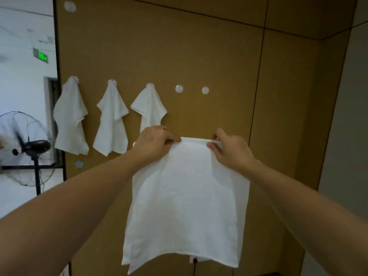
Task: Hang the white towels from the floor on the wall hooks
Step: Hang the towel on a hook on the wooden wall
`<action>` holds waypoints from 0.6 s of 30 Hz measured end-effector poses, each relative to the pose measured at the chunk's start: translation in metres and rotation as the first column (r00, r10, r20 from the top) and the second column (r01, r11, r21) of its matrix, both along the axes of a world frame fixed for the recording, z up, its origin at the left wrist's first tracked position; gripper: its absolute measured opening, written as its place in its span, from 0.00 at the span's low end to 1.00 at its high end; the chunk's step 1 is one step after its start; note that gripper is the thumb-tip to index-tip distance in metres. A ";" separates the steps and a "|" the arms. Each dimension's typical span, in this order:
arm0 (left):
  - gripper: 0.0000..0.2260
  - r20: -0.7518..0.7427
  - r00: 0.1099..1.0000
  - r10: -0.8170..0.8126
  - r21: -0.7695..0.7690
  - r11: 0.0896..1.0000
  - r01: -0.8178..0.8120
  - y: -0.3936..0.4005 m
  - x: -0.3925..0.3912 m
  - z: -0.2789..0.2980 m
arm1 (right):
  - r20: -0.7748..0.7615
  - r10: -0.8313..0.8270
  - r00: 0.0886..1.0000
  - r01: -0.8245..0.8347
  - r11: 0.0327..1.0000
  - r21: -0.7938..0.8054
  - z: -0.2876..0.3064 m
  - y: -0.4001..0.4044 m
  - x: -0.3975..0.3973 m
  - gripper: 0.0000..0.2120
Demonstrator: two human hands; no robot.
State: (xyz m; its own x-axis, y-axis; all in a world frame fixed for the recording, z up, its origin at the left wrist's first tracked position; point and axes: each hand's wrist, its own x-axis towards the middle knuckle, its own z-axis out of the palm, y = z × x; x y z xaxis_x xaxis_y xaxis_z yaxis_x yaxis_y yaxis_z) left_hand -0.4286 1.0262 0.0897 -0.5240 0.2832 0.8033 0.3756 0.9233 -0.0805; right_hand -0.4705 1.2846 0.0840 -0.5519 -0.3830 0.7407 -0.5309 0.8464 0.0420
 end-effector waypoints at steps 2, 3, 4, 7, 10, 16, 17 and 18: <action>0.11 -0.009 0.999 0.039 -0.045 0.998 -0.040 0.001 -0.025 0.003 | -0.001 0.017 1.000 -0.017 1.000 -0.001 0.003 -0.001 -0.030 0.07; 0.12 -0.017 0.998 0.062 -0.080 0.995 -0.064 0.000 -0.036 0.004 | -0.026 0.022 0.999 -0.021 0.999 0.036 0.004 -0.002 -0.046 0.07; 0.13 -0.036 0.996 0.079 -0.123 0.989 -0.083 -0.003 -0.045 0.005 | -0.065 0.030 0.997 -0.025 0.997 0.075 0.004 -0.003 -0.057 0.06; 0.12 -0.130 0.986 0.101 -0.256 0.958 -0.132 -0.013 -0.078 0.012 | -0.221 0.117 0.968 -0.077 0.980 0.183 0.011 -0.006 -0.095 0.08; 0.13 -0.190 0.980 0.064 -0.331 0.935 -0.125 -0.028 -0.115 0.022 | -0.326 0.174 0.929 -0.099 0.967 0.235 0.023 -0.015 -0.135 0.09; 0.18 -0.297 0.953 0.057 -0.349 0.923 -0.164 -0.071 -0.216 0.049 | -0.478 0.188 0.858 -0.099 0.974 0.206 0.053 -0.047 -0.237 0.09; 0.19 -0.314 0.947 0.067 -0.351 0.919 -0.181 -0.079 -0.236 0.056 | -0.497 0.168 0.852 -0.087 0.979 0.182 0.060 -0.055 -0.257 0.10; 0.19 -0.323 0.943 0.078 -0.356 0.914 -0.197 -0.086 -0.256 0.064 | -0.505 0.147 0.850 -0.075 0.984 0.159 0.068 -0.062 -0.277 0.11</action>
State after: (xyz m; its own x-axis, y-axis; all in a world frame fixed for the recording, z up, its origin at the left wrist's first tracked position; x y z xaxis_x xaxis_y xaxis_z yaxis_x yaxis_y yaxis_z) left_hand -0.6843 0.9404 0.1536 -0.3353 0.5388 0.7729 0.1510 0.8405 -0.5204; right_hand -0.7470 1.2222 0.1515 -0.0547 -0.5304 0.8460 -0.4934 0.7510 0.4389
